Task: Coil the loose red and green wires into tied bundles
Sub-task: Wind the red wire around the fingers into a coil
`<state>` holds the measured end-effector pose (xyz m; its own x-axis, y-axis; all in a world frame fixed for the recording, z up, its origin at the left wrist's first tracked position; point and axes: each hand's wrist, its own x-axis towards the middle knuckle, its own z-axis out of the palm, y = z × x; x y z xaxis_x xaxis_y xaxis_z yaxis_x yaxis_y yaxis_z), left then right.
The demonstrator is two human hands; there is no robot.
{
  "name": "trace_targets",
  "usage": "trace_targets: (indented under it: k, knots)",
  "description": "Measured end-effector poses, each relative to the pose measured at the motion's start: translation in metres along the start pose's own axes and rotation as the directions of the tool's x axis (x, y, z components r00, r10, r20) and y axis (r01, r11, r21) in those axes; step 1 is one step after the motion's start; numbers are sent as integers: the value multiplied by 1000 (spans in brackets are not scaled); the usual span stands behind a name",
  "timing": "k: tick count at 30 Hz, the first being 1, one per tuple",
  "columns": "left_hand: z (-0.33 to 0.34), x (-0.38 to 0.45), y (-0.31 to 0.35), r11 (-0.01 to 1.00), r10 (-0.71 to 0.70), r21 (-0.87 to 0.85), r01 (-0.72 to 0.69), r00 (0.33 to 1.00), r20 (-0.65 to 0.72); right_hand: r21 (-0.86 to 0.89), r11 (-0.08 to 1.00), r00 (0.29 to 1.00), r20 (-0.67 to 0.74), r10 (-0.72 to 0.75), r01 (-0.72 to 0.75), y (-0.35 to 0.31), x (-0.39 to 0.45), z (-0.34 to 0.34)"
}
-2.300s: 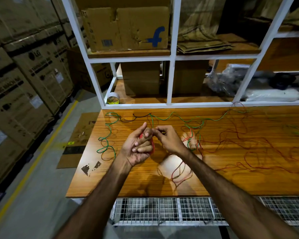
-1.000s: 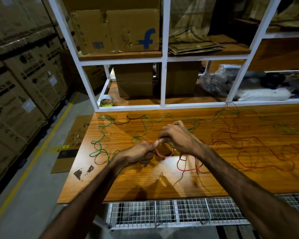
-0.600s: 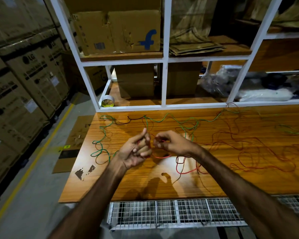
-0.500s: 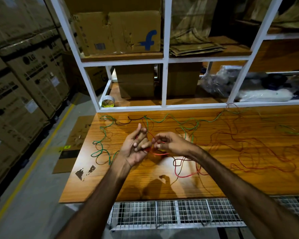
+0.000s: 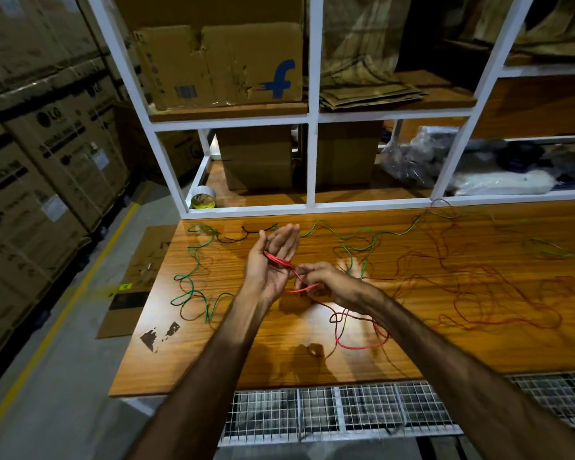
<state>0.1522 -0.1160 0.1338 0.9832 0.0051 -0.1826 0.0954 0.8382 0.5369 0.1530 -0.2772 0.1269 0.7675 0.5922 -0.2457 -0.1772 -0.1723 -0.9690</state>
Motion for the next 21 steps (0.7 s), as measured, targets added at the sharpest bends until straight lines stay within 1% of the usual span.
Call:
trace_targets:
  k: [1, 3, 5, 6, 7, 8, 9, 10, 12, 14, 15, 17, 18, 20, 21]
  knots:
    - [0, 1, -6, 993, 45, 113, -45, 999, 5, 36, 999, 1000, 5, 18, -18, 0, 0, 0]
    - [1, 2, -15, 936, 157, 321, -147, 988, -3, 107, 992, 997, 47, 62, -67, -1, -4, 0]
    - [-3, 5, -13, 815, 297, 530, -235, 954, -34, 143, 982, 990, 89, 113, -125, 3, -8, 0]
    - [-6, 8, -7, 744, 351, 620, -250, 935, -44, 140, 980, 989, 76, 128, -138, 6, -10, 0]
    - [-9, 13, -2, 697, 373, 672, -250, 927, -42, 148, 980, 991, 31, 132, -135, 9, -10, 0]
    - [-11, 16, 2, 656, 372, 714, -245, 928, -24, 172, 977, 991, -26, 135, -128, 10, -9, -2]
    - [-11, 15, 5, 591, 380, 765, -257, 925, 17, 187, 973, 983, -97, 155, -135, 11, -4, -4]
    - [-8, 11, 5, 500, 384, 823, -269, 921, 68, 165, 976, 974, -152, 166, -140, 7, -1, -4]
    - [-1, 5, 3, 309, 374, 905, -291, 912, 166, 59, 988, 966, -208, 153, -143, 2, 5, -6]
    - [-4, 7, -2, 171, 327, 943, -287, 919, 221, -83, 987, 968, -220, 118, -139, -1, 7, -13]
    - [-9, 8, -3, 124, 292, 955, -269, 930, 224, -149, 978, 966, -233, 110, -147, -1, 8, -19]
    - [-23, 9, -4, 34, 208, 970, -240, 951, 228, -211, 965, 964, -245, 102, -156, -2, 8, -31]
    - [-29, 8, -5, 9, 174, 969, -248, 954, 242, -242, 958, 966, -241, 94, -153, -5, 8, -37]
    - [-32, 4, -7, -14, 133, 959, -282, 950, 282, -350, 926, 979, -186, 81, -143, -11, 9, -47]
    - [-32, 4, -7, -45, 135, 952, -302, 942, 306, -412, 901, 985, -149, 84, -139, -13, 10, -51]
